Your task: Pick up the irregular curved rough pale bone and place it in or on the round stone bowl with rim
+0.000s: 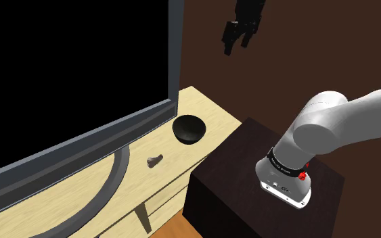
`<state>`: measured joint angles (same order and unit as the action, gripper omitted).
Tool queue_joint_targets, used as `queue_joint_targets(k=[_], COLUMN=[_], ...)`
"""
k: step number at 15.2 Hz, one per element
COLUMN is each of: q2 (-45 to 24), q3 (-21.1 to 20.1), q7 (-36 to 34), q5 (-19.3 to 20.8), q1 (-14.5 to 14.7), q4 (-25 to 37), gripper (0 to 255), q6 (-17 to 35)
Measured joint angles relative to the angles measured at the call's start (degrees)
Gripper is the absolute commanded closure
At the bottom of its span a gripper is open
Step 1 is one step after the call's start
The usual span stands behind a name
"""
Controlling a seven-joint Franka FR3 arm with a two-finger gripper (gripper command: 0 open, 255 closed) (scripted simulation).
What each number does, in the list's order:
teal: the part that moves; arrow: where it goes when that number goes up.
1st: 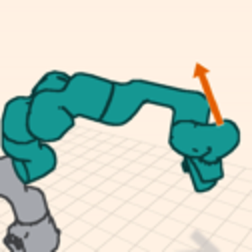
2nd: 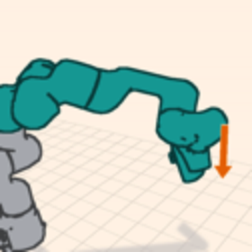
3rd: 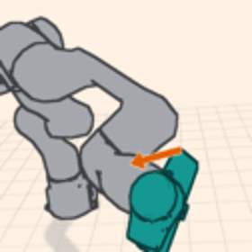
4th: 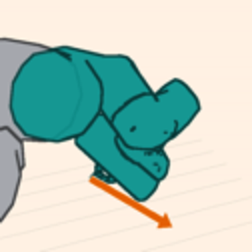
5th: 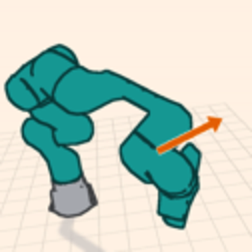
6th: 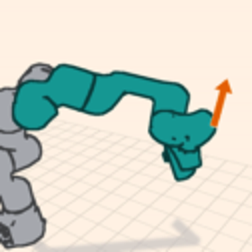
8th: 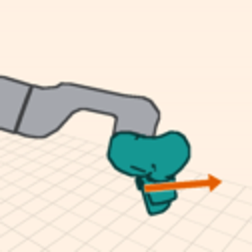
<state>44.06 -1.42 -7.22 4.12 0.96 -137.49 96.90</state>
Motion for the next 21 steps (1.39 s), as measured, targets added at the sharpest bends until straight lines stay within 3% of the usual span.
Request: queue_joint_targets(k=[7, 18, 21], q2=[-6.4, -23.9, -24.4], q3=[-1.9, -6.7, -6.8], q7=[-0.1, -0.9, -7.7], q5=[-1.7, -4.7, -4.8], q1=[2.2, 6.9, 7.7], q4=[-2.5, -3.3, -1.8], gripper=[0, 0, 0], q6=[6.8, 21.5, 17.8])
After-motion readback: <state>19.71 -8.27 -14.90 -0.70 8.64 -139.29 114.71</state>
